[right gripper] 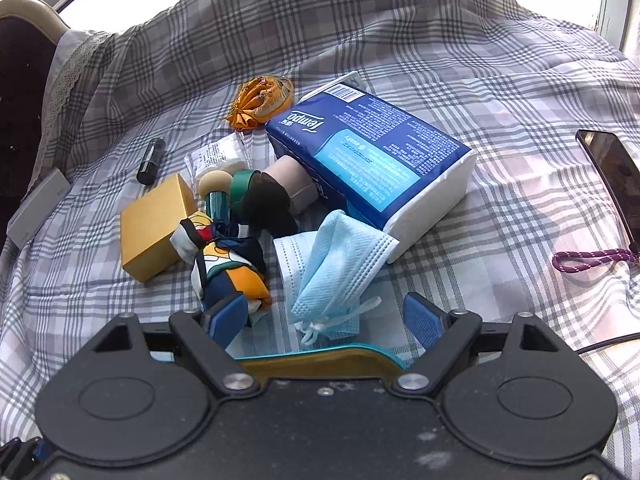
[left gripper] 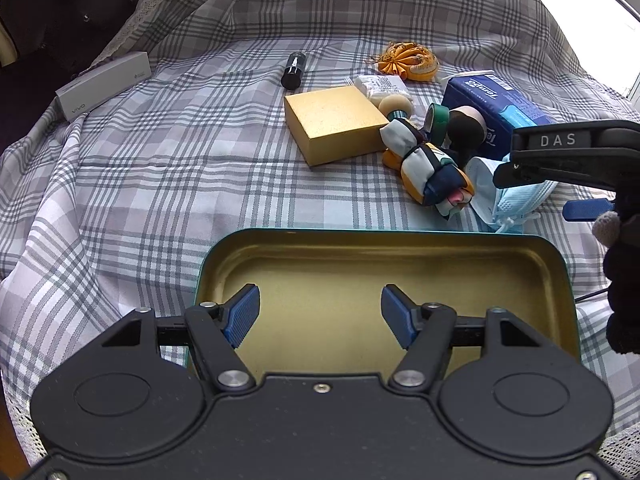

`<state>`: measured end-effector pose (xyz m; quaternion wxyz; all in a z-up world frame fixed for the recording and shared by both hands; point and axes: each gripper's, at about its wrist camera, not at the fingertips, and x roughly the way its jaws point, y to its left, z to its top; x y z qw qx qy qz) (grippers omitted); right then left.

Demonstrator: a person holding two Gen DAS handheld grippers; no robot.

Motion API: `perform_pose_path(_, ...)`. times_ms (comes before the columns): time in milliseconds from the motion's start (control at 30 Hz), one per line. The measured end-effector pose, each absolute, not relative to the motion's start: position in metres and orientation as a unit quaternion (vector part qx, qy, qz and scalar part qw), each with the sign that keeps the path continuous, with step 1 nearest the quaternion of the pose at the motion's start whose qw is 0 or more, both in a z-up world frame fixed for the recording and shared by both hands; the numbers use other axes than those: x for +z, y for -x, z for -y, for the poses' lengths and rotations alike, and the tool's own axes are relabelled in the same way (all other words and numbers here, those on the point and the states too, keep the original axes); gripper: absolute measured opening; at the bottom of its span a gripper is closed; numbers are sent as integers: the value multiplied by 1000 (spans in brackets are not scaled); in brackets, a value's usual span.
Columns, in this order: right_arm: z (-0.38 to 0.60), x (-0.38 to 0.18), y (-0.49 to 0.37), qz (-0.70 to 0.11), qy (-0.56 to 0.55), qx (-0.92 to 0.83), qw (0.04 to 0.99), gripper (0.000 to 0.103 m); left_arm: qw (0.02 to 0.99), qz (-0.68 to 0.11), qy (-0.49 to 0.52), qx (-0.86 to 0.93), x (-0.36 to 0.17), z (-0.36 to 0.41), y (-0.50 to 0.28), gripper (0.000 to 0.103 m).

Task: Organize soft objects
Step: 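Grasp the light-blue face mask with the right tool, then grasp the patterned cloth bundle with the left tool while the right tool holds the mask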

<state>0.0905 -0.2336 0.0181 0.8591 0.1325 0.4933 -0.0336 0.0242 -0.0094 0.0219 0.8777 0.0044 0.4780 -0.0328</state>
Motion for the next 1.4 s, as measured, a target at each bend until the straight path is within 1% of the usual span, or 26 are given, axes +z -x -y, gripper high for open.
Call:
perform_pose_path(400, 233, -8, -141, -526, -149, -45, 836, 85, 873, -486, 4, -32, 11, 6, -45, 63)
perform_pose_path(833, 229, -27, -154, -535, -149, -68, 829, 84, 870, -492, 12, -29, 7, 1, -48, 63)
perform_pose_path(867, 230, -27, -152, -534, -150, -69, 829, 81, 870, -492, 12, -29, 8, 0, -47, 63)
perform_pose_path(1000, 231, -28, -150, -534, -150, -67, 829, 75, 872, -489, 12, -30, 11, 0, -47, 63)
perform_pose_path(1067, 230, -30, -149, -536, -148, -65, 829, 64, 873, -487, 12, -31, 13, 0, -48, 63)
perform_pose_path(1100, 231, -30, -148, -536, -147, -63, 829, 61, 873, -486, 12, -32, 14, 1, -48, 63)
perform_pose_path(1167, 231, -29, -146, -533, -148, -61, 831, 53, 874, -485, 10, -32, 16, 2, -50, 63)
perform_pose_path(1233, 233, -26, -144, -528, -152, -58, 834, 47, 875, -483, 9, -33, 18, 4, -51, 63)
perform_pose_path(1400, 237, -10, -137, -507, -160, -49, 846, 44, 879, -475, 7, -35, 27, 5, -57, 63)
